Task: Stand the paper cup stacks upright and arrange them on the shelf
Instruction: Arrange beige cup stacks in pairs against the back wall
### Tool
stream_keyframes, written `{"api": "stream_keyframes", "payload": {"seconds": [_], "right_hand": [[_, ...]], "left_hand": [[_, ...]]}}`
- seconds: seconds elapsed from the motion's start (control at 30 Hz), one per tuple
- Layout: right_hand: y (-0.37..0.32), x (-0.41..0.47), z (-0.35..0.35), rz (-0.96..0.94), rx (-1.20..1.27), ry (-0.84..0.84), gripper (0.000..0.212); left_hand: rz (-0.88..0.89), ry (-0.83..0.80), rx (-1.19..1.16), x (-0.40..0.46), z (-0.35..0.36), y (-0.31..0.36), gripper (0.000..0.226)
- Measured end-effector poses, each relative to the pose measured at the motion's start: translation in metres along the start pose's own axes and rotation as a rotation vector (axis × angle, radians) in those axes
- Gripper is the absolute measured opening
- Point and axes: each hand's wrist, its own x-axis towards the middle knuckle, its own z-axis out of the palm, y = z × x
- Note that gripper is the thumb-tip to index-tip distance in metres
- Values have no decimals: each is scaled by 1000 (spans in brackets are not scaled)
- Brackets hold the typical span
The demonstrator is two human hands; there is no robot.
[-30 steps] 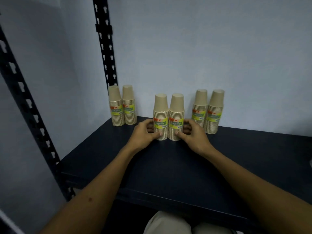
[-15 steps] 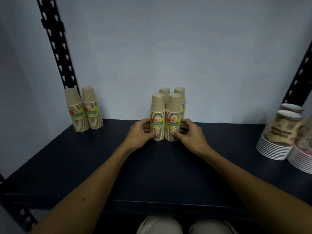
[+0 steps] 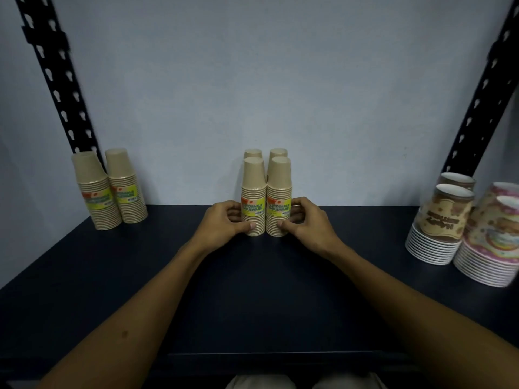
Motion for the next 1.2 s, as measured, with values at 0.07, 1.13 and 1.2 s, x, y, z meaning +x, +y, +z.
{"api": "stream_keyframes", "payload": {"seconds": [0.07, 1.13, 1.2], "right_hand": [[1, 2, 0, 18, 15, 3, 43], [8, -1, 3, 47, -6, -40, 46], [7, -2, 3, 45, -2, -45, 47]], "left_hand": [[1, 7, 5, 2, 0, 0, 52], [16, 12, 58, -6, 6, -4, 53], [18, 18, 65, -6, 6, -4, 53]]}}
